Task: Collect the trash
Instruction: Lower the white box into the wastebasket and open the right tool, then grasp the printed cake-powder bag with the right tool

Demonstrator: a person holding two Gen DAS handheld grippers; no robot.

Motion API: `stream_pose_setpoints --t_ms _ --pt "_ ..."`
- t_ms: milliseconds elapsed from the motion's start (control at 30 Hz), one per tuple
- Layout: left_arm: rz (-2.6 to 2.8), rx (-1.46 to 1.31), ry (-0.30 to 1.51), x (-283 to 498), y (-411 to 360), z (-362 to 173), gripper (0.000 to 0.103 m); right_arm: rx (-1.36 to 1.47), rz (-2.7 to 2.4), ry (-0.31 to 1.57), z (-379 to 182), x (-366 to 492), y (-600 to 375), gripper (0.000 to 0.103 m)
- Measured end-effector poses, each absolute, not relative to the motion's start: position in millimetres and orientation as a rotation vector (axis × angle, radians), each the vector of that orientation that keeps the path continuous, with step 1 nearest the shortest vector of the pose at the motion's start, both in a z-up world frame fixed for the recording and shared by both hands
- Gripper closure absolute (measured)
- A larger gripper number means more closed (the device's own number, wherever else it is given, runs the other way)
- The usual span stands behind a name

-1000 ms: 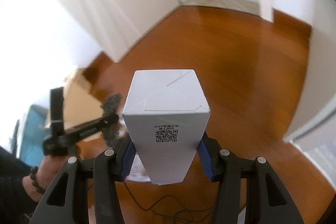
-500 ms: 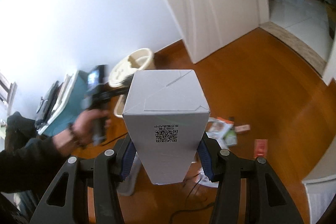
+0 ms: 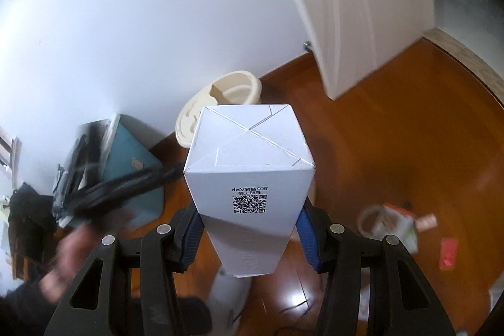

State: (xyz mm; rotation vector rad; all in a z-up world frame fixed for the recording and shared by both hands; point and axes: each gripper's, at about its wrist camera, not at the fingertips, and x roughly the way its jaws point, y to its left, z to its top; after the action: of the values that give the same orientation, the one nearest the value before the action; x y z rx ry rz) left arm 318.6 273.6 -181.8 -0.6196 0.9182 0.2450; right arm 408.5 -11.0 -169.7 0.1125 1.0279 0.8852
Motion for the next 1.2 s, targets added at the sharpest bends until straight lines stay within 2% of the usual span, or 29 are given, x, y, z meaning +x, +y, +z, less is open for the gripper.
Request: stream_pose_setpoints --t_ms 67,133,200,267,333,433,600,767,900,1033,1200 --pt "0.256 -0.600 0.865 305.4 280.1 -161.1 0.009 0.108 0.857 1.044 -189.2 424.5 30.3 0.048" --pt "0.259 -0.590 0.822 291.7 285.4 -141.3 0.000 0.097 0.834 1.060 -213.2 436.8 66.9 0.047" --pt "0.257 -0.592 0.784 280.2 294.9 -129.3 0.000 0.045 0.808 1.086 -242.3 443.2 101.9 0.046" --pt "0.253 -0.585 0.768 275.9 298.4 -124.3 0.000 -0.009 0.756 1.163 -272.3 446.0 128.3 0.040" --pt "0.244 -0.572 0.765 272.5 299.8 -126.4 0.000 -0.003 0.729 1.212 -282.9 443.7 133.2 0.019" --pt "0.220 -0.550 0.817 275.4 293.0 -138.5 0.000 0.003 0.732 1.200 -270.5 433.2 113.8 0.009" --pt "0.156 -0.475 0.879 270.8 259.3 -144.1 0.000 0.095 0.742 1.299 -238.2 395.6 6.1 0.009" --pt "0.102 -0.426 0.975 280.1 205.5 -172.1 0.000 0.045 0.592 1.344 -243.9 347.4 -122.8 0.007" --pt "0.098 -0.338 1.053 287.9 155.6 -206.7 0.000 0.033 0.516 1.387 -292.0 327.0 -181.0 0.007" --pt "0.139 -0.247 1.112 294.1 108.3 -246.1 0.000 -0.026 0.425 1.418 -374.7 326.5 -208.1 0.007" --pt "0.160 -0.199 1.171 301.0 70.9 -297.0 0.000 0.246 0.229 1.513 -478.3 333.5 -245.9 0.007"
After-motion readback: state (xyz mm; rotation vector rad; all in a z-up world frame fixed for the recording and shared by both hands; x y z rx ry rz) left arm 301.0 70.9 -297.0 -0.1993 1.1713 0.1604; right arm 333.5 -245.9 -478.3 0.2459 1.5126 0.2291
